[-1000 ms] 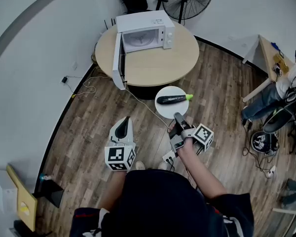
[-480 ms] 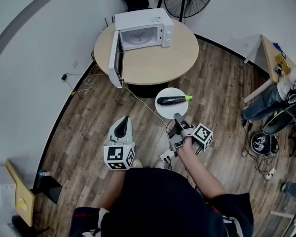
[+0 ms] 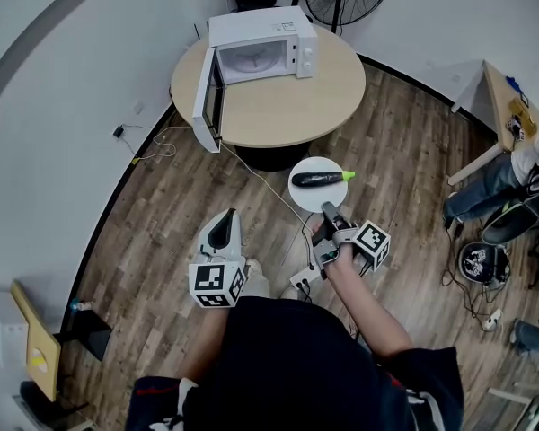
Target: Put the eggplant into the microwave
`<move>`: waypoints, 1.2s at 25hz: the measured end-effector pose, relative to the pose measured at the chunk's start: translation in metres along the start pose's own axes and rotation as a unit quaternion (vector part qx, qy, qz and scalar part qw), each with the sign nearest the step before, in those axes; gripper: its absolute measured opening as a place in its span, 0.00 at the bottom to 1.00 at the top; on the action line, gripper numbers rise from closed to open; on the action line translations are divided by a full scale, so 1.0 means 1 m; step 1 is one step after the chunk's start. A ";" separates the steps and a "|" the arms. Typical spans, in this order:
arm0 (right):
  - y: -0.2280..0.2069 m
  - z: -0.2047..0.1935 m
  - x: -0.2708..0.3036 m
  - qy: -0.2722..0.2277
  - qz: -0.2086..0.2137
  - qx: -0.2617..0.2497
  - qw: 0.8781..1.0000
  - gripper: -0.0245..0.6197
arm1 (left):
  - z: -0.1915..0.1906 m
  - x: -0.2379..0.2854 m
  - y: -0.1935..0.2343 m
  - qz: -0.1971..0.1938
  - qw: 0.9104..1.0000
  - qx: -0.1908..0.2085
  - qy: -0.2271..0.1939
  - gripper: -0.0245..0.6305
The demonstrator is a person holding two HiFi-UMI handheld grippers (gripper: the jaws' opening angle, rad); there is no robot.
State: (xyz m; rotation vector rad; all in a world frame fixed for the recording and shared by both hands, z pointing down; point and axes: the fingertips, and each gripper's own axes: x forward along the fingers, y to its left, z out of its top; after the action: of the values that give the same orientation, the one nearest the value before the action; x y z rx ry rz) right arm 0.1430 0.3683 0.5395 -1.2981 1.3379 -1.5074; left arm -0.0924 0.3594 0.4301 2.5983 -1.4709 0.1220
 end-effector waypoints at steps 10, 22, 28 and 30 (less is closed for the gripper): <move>-0.001 0.006 0.042 0.008 -0.005 -0.005 1.000 0.07 | 0.001 0.038 0.023 -0.002 1.000 -0.002 0.004 0.06; 0.023 0.017 0.153 0.011 -0.001 0.002 1.000 0.07 | 0.016 0.135 0.086 -0.018 1.000 -0.008 0.015 0.06; 0.042 0.021 0.213 0.009 -0.009 0.002 1.000 0.07 | 0.034 0.183 0.126 -0.025 1.000 -0.008 0.015 0.06; 0.048 0.022 0.232 0.008 -0.009 0.002 1.000 0.07 | 0.038 0.198 0.139 -0.028 0.999 -0.010 0.016 0.06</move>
State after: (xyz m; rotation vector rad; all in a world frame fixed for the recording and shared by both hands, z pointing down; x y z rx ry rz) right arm 0.1067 0.1335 0.5407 -1.3023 1.3364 -1.5354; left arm -0.1102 0.1151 0.4344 2.6061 -1.3809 0.1396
